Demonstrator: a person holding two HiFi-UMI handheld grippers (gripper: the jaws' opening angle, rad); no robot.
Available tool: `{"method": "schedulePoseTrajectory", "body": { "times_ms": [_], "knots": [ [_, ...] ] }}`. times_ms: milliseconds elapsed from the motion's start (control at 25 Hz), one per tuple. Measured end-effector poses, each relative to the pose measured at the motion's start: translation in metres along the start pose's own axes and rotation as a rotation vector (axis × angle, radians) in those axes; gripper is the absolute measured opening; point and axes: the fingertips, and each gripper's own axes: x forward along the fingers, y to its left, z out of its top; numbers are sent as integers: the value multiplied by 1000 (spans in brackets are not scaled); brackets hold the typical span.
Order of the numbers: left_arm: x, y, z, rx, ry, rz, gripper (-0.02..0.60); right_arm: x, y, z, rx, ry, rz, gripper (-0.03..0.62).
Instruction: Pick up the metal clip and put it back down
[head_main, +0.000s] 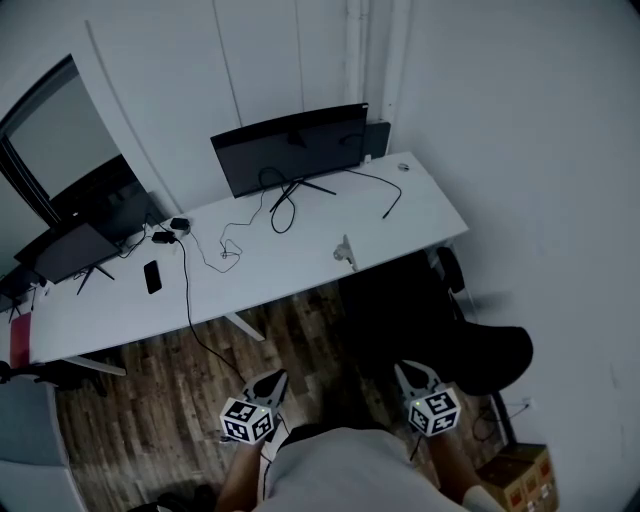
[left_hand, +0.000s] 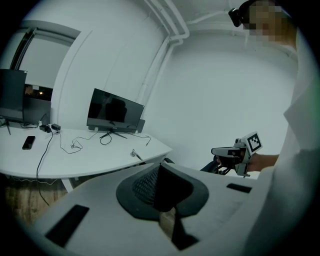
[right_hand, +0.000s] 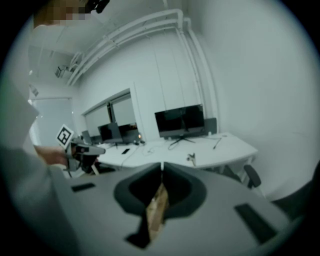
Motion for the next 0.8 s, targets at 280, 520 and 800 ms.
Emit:
{"method": "schedulePoseTrajectory", "body": {
  "times_ms": [280,520,800],
  "knots": [
    [6,4,1,-22,21,29,34,8,-13,5,22,20,-3,35],
    [14,21,7,-22,30,27,33,18,-20,0,40,41,-34,35],
    [40,49,25,-7,43,-34,34,44,-26,15,56,23,-98,35]
  ]
}}
